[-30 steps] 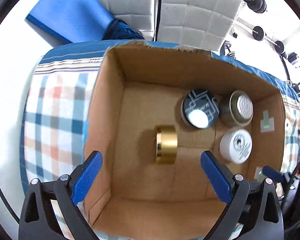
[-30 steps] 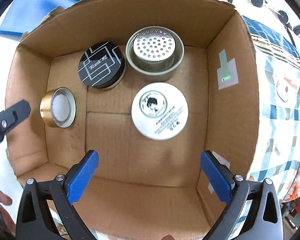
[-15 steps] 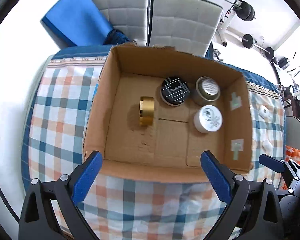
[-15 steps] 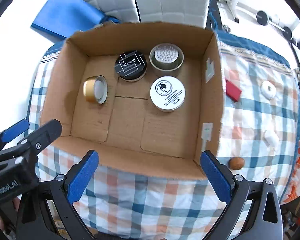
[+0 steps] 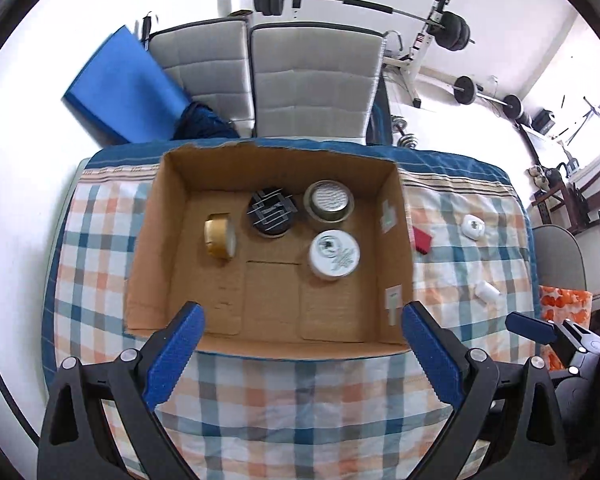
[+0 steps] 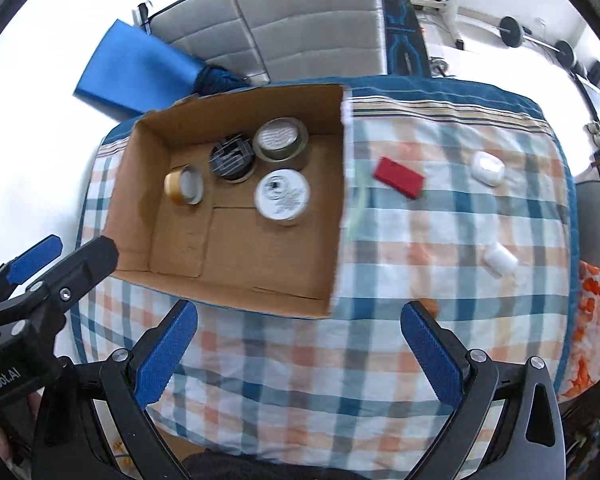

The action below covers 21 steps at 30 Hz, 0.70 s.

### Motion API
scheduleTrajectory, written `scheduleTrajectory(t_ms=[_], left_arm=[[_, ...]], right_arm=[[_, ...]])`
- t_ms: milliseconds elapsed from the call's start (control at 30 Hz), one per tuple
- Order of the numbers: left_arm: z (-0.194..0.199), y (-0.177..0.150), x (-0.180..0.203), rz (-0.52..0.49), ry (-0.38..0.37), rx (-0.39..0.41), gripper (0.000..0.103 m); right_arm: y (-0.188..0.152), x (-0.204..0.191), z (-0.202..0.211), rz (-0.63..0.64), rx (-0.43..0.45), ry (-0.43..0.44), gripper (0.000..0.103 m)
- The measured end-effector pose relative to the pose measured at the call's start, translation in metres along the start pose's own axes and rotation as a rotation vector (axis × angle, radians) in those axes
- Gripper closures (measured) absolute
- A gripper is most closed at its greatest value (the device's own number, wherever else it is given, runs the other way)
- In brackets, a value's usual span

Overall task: Organize rigid objects
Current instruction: 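Move both grippers out of the box toward the red block and white cup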

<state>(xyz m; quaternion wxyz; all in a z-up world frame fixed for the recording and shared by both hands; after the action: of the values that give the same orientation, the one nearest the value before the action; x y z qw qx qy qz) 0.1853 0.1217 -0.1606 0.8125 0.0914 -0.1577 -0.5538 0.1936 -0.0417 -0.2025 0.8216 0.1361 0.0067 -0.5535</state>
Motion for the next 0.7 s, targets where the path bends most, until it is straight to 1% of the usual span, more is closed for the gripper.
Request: scheduleTrajectory(t_ms=[100, 200, 233, 300, 333, 367, 433, 533, 600, 700], left_arm=[[-0.011, -0.002, 0.036, -0.035, -0.019, -0.013, 0.002], [-0.031, -0.002, 0.08, -0.067, -0.043, -0.045, 0.002], [-0.043, -0.002, 0.099, -0.077, -0.057, -0.071, 0.002], [-0.061, 0.0, 0.123, -0.081, -0.078, -0.107, 0.002], [-0.074, 0.005, 0.138, -0.074, -0.09, -0.139, 0.002], [-0.084, 0.008, 0.15, -0.068, -0.086, -0.152, 0.002], [-0.107, 0.016, 0.17, -0.053, -0.074, -0.185, 0.002], [-0.15, 0.024, 0.196, -0.035, -0.045, -0.267, 0.002], [-0.171, 0.027, 0.206, -0.05, 0.009, -0.278, 0.002], [-0.208, 0.029, 0.217, -0.085, 0.089, -0.307, 0.002]], right_arm=[[-0.01, 0.053, 0.004, -0.05, -0.013, -0.052, 0.0], [-0.019, 0.116, -0.004, -0.128, -0.045, -0.103, 0.0], [-0.022, 0.135, -0.009, -0.157, -0.059, -0.111, 0.0], [-0.025, 0.171, -0.022, -0.218, -0.086, -0.101, 0.0], [-0.026, 0.185, -0.029, -0.243, -0.096, -0.093, 0.0], [-0.027, 0.201, -0.036, -0.274, -0.107, -0.084, 0.0], [-0.026, 0.23, -0.05, -0.326, -0.12, -0.076, 0.0], [-0.024, 0.258, -0.071, -0.383, -0.144, -0.078, 0.0], [-0.023, 0.274, -0.086, -0.407, -0.166, -0.068, 0.0], [-0.023, 0.289, -0.102, -0.419, -0.197, -0.068, 0.0]])
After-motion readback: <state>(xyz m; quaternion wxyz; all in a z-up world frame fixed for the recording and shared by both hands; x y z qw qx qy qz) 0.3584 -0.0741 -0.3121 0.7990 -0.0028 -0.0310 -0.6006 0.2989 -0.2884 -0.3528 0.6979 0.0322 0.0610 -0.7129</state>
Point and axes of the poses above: each gripper's, at about its wrist camera, not at the fingertips, and z roughly against the way its jaws point, x to its right, y to its top, the point moved 2 cm from there along -z, roughly the way its jaws point, and after that the axes turned 15 degrees about z, right-handed, at the moved point
